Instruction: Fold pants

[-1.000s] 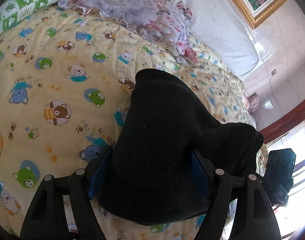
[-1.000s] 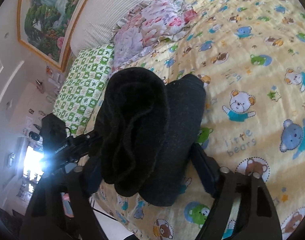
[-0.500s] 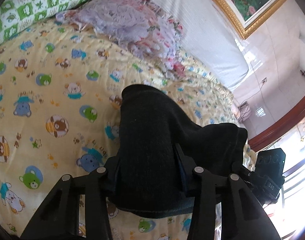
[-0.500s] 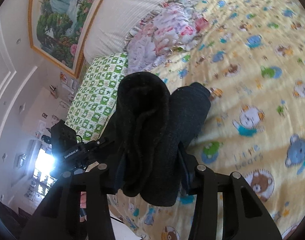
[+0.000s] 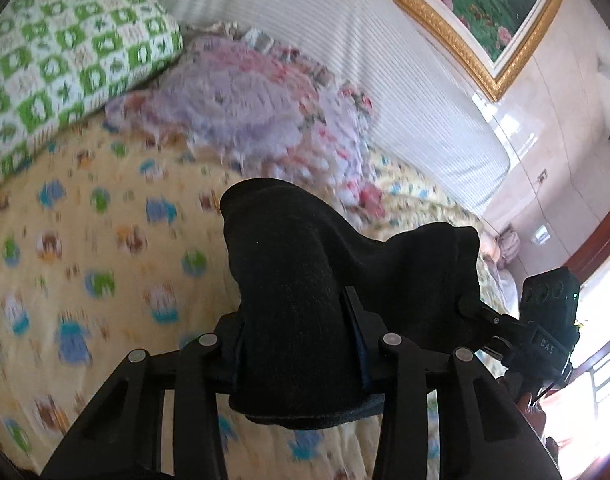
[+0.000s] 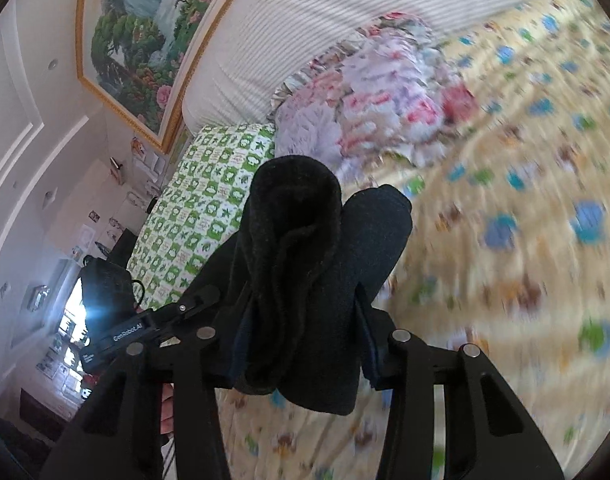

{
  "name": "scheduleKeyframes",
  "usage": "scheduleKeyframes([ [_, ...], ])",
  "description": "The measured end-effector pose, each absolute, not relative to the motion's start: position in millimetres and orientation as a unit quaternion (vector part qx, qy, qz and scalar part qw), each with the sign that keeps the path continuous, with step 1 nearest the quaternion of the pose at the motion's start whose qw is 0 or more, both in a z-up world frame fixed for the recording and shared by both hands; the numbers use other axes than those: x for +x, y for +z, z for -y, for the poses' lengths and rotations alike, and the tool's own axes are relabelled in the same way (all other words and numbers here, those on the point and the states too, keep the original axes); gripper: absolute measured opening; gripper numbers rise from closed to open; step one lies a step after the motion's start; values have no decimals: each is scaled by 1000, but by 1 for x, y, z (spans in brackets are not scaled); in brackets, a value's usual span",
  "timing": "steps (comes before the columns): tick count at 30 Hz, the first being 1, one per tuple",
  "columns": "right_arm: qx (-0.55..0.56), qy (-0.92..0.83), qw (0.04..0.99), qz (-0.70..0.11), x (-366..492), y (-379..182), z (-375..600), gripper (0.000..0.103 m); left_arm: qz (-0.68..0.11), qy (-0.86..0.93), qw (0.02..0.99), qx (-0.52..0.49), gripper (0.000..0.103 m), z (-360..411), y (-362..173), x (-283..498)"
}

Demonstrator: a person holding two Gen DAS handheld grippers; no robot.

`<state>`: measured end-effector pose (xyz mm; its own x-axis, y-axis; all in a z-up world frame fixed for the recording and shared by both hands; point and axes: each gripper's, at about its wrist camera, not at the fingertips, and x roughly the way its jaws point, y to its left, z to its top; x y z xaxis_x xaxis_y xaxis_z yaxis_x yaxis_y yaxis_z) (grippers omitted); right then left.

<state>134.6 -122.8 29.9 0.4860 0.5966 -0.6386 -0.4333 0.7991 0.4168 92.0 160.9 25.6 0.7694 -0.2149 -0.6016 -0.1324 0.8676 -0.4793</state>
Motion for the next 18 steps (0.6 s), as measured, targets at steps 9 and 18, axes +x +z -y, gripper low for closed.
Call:
scheduleKeyframes([
  [9,68,306,855,-412,206,24,97,47,-336,20,911,-237,40,-175,13,134],
  [18,-5,209,871,-444,218,3,105,62,-367,46,902,-222,68,-171,-17,128],
])
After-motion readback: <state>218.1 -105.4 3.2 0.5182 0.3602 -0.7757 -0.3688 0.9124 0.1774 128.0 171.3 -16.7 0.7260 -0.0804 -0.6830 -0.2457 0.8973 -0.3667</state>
